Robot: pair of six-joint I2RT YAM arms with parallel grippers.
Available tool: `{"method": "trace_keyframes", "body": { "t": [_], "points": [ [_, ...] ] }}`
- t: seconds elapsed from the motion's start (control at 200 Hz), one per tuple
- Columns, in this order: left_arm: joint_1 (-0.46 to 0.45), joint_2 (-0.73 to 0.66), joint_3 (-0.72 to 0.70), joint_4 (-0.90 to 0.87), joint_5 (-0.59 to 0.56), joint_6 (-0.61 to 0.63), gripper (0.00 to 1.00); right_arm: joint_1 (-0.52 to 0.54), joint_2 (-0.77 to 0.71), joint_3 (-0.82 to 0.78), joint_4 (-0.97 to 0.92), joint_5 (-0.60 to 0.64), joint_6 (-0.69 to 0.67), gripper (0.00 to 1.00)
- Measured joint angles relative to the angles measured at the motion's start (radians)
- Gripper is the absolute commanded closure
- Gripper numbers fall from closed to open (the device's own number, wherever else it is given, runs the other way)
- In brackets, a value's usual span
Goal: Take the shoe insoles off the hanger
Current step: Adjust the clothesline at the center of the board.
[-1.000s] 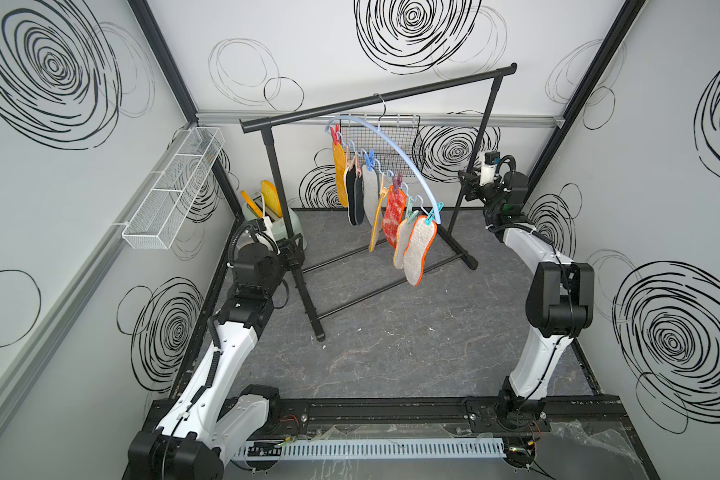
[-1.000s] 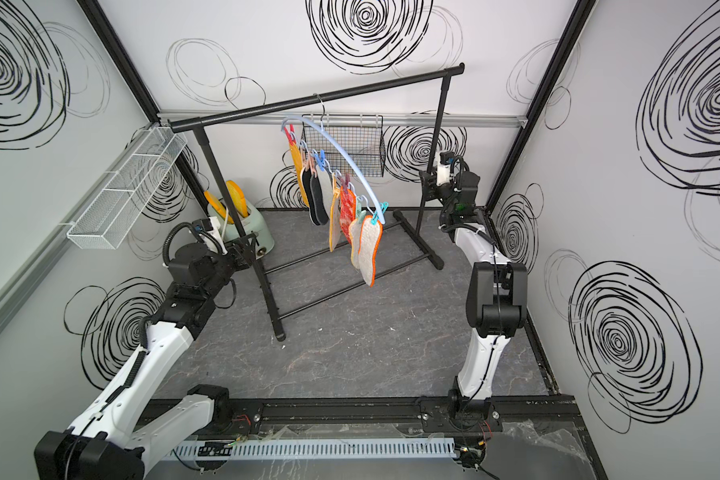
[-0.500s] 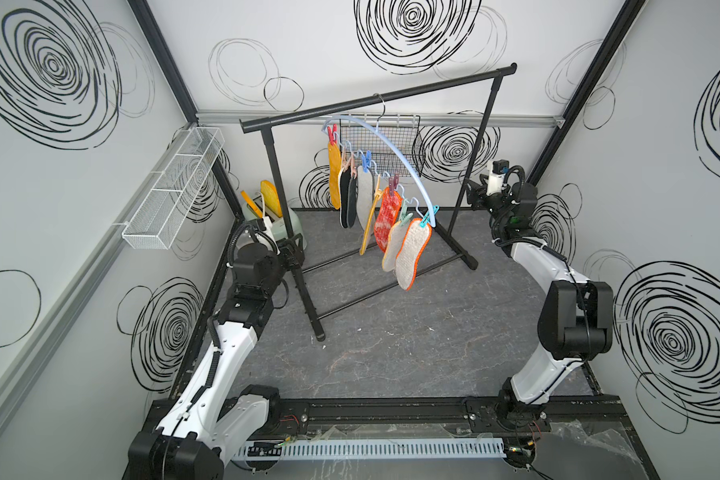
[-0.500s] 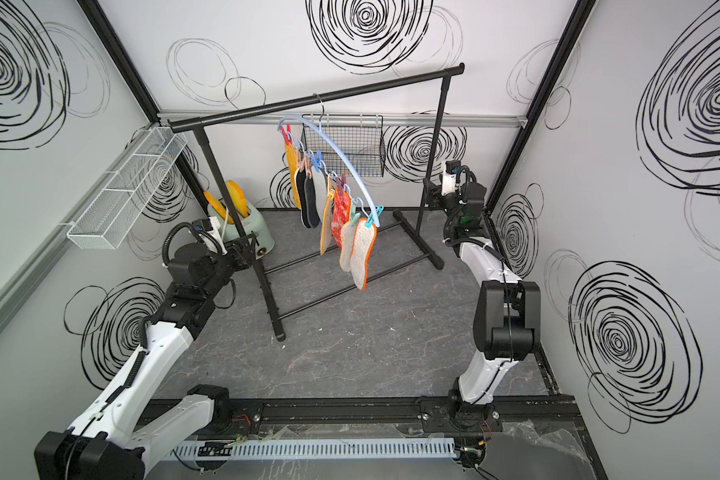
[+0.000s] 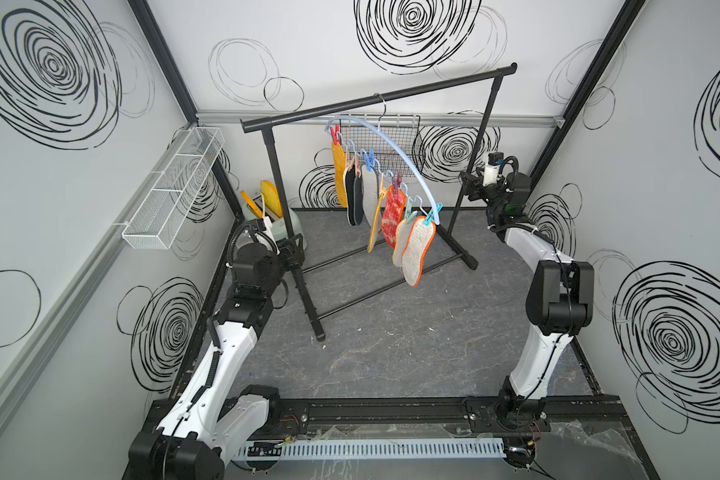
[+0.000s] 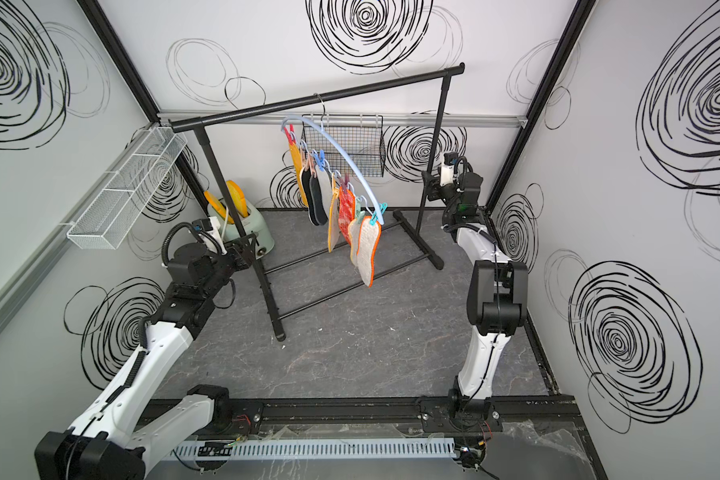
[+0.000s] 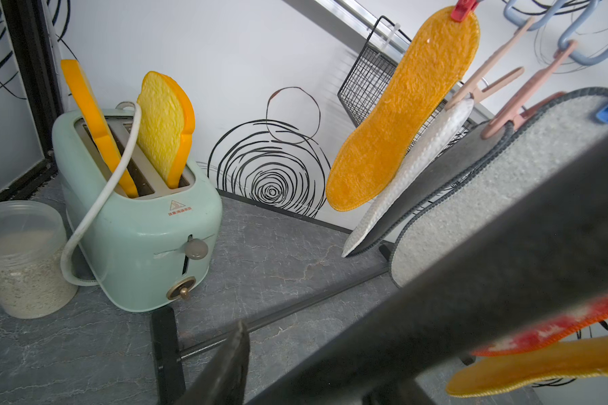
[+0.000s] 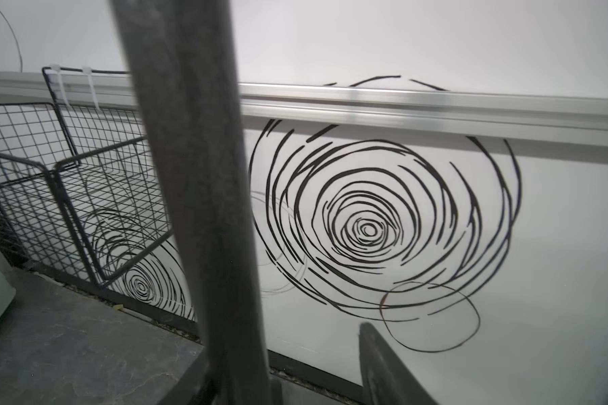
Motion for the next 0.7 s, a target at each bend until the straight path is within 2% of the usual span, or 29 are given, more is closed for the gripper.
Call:
{"method": "trace_keyframes", "body": {
  "t": [0.2,0.395,0.7],
  "points": [
    [0.003,0.003,0.0,0.001,0.011,-0.003,0.46,0.009,0.005,0.009,-0.007,-0.04,-0.002,0.91],
    [0.006,0.003,0.0,0.002,0.013,-0.007,0.46,0.009,-0.032,-0.045,0.011,-0.018,-0.004,0.92],
    [0.008,0.027,0.0,0.016,0.029,-0.015,0.47,-0.013,-0.257,-0.293,-0.007,0.089,0.018,0.88]
  ]
}}
